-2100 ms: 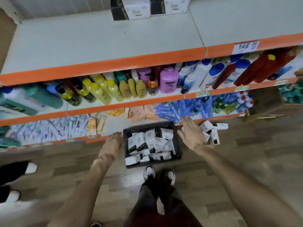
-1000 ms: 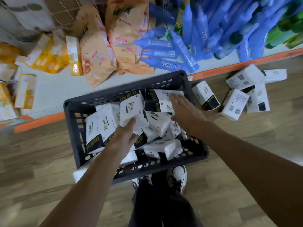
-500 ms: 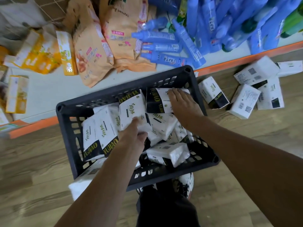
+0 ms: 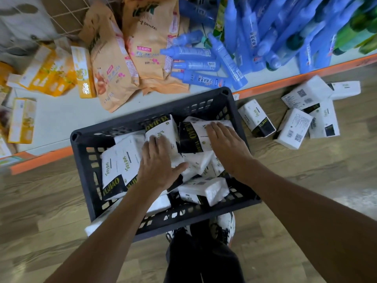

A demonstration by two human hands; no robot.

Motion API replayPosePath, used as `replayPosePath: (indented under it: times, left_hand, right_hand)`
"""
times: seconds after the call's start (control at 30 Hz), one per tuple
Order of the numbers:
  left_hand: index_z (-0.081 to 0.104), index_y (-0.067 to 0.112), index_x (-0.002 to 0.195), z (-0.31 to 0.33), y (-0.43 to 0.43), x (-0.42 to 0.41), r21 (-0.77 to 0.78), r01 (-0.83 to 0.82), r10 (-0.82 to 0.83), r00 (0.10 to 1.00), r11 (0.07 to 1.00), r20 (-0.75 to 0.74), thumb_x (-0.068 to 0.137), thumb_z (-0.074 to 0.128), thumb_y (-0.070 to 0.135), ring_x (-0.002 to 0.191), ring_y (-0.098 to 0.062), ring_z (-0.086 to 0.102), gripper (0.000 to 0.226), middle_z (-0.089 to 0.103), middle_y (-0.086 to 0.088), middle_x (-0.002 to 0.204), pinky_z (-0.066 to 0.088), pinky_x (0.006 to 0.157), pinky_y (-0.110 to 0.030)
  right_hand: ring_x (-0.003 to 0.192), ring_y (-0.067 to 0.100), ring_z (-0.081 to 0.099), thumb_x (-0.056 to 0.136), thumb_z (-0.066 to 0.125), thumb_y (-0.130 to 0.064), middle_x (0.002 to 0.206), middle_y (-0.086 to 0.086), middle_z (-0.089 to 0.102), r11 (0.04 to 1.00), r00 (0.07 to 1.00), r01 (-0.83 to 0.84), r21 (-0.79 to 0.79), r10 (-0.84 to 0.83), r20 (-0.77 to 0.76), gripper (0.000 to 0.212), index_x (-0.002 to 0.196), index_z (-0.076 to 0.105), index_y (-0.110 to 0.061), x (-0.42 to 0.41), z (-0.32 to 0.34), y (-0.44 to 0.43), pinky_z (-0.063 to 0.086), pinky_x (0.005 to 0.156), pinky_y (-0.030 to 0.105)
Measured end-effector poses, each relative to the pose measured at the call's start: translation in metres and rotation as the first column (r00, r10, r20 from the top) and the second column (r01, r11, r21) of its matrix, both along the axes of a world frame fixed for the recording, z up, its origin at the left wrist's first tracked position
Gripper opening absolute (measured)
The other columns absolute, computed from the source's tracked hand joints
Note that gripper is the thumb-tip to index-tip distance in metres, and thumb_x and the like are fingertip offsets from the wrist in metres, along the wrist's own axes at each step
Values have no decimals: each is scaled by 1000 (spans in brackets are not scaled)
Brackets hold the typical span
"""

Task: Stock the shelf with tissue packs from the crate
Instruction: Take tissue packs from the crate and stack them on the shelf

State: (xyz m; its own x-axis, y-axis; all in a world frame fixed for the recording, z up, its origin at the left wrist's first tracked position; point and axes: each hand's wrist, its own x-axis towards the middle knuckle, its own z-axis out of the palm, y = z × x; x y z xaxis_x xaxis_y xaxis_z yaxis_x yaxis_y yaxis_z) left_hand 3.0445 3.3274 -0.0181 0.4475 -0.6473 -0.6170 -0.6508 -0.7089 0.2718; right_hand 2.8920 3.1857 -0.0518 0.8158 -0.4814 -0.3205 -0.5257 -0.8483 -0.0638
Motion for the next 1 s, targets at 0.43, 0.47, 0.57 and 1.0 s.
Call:
replayPosePath:
  times: [0.43, 0.47, 0.57, 1.0]
  left_hand:
    - [2, 17, 151, 13, -3, -2, -49, 78, -72, 992, 996, 103, 94, 37, 48, 137, -48, 17, 74, 0, -6, 159, 39, 101, -61]
    - [3, 17, 151, 23, 1, 0, -47, 112, -106, 988, 993, 114, 93, 36, 47, 136, -47, 19, 74, 1, -6, 159, 40, 100, -61]
    - [3, 14, 151, 61, 14, 4, -49, 186, -177, 973, 981, 148, 94, 37, 43, 133, -44, 21, 73, 1, -8, 158, 42, 98, -58]
    - [39, 0, 143, 401, 19, 11, -40, 364, -319, 860, 930, 398, 90, 27, 48, 106, -53, 55, 73, 40, -19, 148, 55, 75, -57]
  right_hand:
    - [114, 35, 62, 57, 84, 6, 122, 26, 63, 997, 981, 10, -75, 4, 193, 69, 121, 60, 10, -10, 6, 1, 48, 97, 43]
    - [112, 35, 63, 56, 84, 7, 120, 26, 63, 997, 980, 10, -76, 5, 198, 68, 120, 60, 10, -10, 14, 2, 49, 96, 44]
    - [116, 36, 60, 52, 83, 8, 124, 27, 61, 997, 984, 12, -73, 1, 178, 75, 123, 58, 11, -16, 52, 5, 46, 99, 45]
    - [121, 33, 58, 70, 31, 8, 132, 22, 57, 977, 976, 62, -205, -16, 217, 65, 135, 37, 3, -46, 392, -40, 9, 117, 36]
